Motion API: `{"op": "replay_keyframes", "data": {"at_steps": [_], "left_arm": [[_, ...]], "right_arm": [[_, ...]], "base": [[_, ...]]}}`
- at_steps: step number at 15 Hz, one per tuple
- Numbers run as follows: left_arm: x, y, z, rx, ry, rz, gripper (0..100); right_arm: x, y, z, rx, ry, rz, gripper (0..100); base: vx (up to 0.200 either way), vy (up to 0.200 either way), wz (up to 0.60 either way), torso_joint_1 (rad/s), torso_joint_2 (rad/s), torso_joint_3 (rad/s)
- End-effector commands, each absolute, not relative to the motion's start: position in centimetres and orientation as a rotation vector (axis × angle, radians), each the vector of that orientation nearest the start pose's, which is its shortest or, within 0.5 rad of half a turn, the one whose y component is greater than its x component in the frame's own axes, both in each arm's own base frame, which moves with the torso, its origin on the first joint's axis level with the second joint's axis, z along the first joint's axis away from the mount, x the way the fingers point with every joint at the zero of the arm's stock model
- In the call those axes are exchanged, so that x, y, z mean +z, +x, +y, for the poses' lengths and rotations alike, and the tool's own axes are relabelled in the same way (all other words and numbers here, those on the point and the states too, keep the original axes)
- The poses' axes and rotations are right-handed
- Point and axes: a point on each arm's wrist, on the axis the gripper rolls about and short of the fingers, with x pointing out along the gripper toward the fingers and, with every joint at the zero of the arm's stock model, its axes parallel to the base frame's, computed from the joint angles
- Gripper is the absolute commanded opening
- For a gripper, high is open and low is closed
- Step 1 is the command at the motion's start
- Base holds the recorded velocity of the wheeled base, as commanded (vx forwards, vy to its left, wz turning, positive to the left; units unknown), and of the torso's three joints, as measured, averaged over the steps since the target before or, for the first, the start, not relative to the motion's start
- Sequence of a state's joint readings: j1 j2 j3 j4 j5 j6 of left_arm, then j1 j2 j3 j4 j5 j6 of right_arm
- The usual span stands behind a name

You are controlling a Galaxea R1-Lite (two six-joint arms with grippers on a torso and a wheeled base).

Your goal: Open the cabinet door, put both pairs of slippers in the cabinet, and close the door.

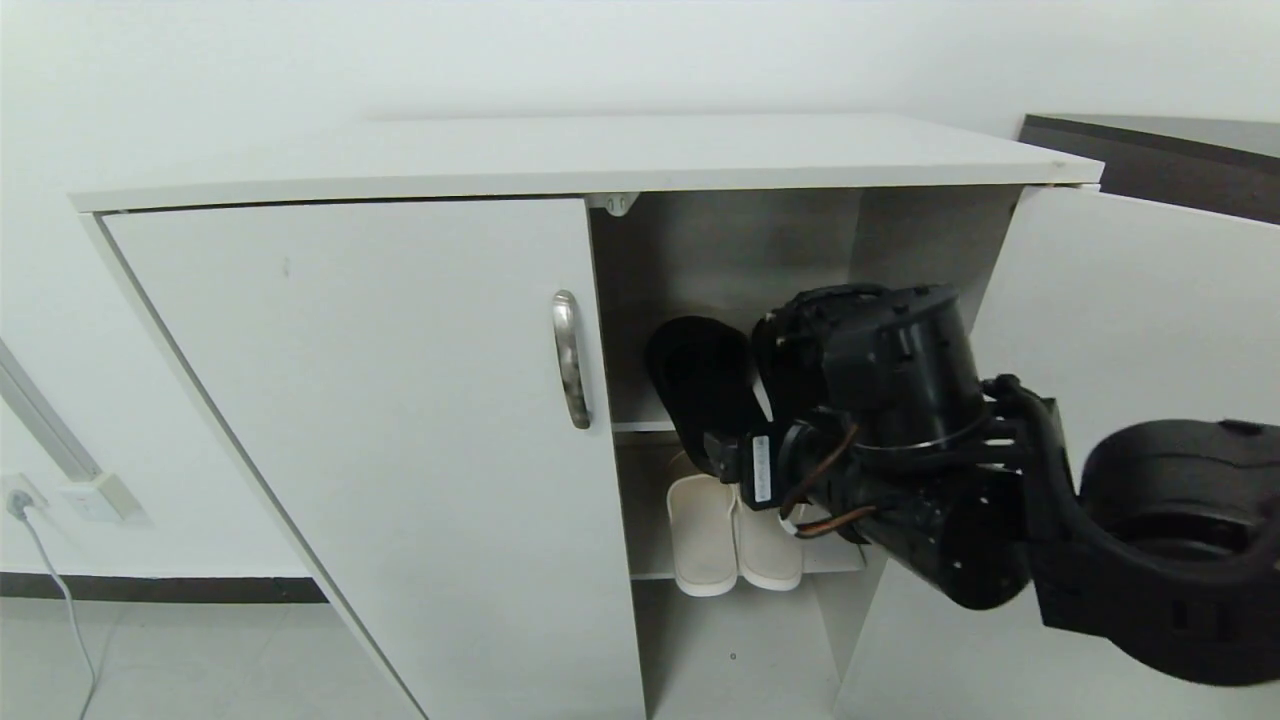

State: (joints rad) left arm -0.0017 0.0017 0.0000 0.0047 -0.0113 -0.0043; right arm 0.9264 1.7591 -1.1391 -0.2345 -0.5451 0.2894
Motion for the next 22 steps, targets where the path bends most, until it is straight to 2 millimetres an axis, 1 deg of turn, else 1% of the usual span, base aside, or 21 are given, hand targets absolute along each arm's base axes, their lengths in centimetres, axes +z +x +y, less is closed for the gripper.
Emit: {"op": "replay_keyframes", "data": {"at_steps": [1,3,5,7,8,11,13,22], "left_arm": [[7.5,-2.3,0.0,-0.014,-0.003,0.006,0],[7.5,-2.3,0.0,-0.015,-0.002,0.006,0],[7.5,-2.3,0.0,-0.015,-0.003,0.008,0],[7.5,-2.3,0.0,-0.015,-0.003,0.005,0],[7.5,-2.3,0.0,-0.015,-0.003,0.008,0],[7.5,-2.3,0.0,-0.015,-0.005,0.006,0],[7.5,-2.3,0.0,-0.017,-0.005,0.008,0],[7.5,-2.3,0.0,-0.017,-0.006,0.005,0]], "right_arm": [[21.5,18.1,23.6,0.486,0.017,0.301,0],[20.1,17.0,23.1,0.542,-0.021,0.261,0],[19.3,16.3,23.4,0.567,-0.024,0.252,0],[19.3,16.2,23.5,0.579,-0.024,0.253,0],[18.8,16.1,23.5,0.582,-0.035,0.268,0],[18.1,16.2,23.7,0.58,-0.05,0.286,0],[18.0,16.2,23.7,0.579,-0.052,0.288,0],[17.7,16.1,23.6,0.578,-0.058,0.295,0]], "base": [[0.0,0.0,0.0,0.0,0.0,0.0],[0.0,0.0,0.0,0.0,0.0,0.0],[0.0,0.0,0.0,0.0,0.0,0.0],[0.0,0.0,0.0,0.0,0.0,0.0],[0.0,0.0,0.0,0.0,0.0,0.0],[0.0,0.0,0.0,0.0,0.0,0.0],[0.0,0.0,0.0,0.0,0.0,0.0],[-0.2,0.0,0.0,0.004,0.0,0.006]]}}
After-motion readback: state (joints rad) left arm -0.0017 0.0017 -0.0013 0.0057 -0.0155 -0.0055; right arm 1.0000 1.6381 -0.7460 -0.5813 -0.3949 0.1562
